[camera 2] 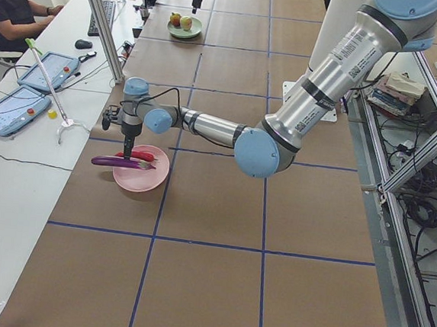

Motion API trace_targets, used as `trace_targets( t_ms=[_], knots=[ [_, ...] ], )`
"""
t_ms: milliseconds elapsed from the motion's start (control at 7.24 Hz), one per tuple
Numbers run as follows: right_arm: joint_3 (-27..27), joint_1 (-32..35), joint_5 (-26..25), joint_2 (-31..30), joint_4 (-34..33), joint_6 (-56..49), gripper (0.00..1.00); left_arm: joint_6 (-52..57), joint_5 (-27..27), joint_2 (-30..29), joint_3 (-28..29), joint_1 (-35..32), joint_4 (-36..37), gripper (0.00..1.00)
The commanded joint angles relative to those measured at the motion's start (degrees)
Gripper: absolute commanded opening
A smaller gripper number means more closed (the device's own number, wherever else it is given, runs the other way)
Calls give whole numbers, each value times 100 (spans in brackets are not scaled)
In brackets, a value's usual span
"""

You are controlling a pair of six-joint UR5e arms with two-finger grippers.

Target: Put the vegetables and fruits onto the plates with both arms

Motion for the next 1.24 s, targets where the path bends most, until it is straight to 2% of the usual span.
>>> trace_targets(
  t_ms=[0,138,276,414,553,691,829,967,1105],
  knots=[
    [78,388,105,-193,-59,-256,100,412,-825,747,-798,-286,-42,100],
    [78,851,314,-359,-94,-580,100,1060,-878,1083,-1072,-434,-25,100],
    [8,1274,464,-691,-129,-1341,100,1797,-887,1444,-1301,-653,1,100],
    [-10,1643,465,-990,-521,-2592,100,2762,-914,1656,-1434,-1168,123,100],
    [-10,1960,448,-1020,-1195,-3440,100,3763,-1010,1667,-1461,-1582,525,100],
    [-1,2198,465,-1046,-1750,-4110,100,4643,-1019,1667,-1749,-1926,1347,100],
    [156,2418,526,-1185,-2364,-4665,100,5601,-1202,1676,-2282,-2260,2712,100],
    [497,2394,518,-1387,-2814,-4792,100,5863,-1430,1676,-2575,-2342,3979,100],
    [717,2307,527,-1450,-3080,-4794,100,5961,-1458,1937,-2787,-2351,4470,100]
  ],
)
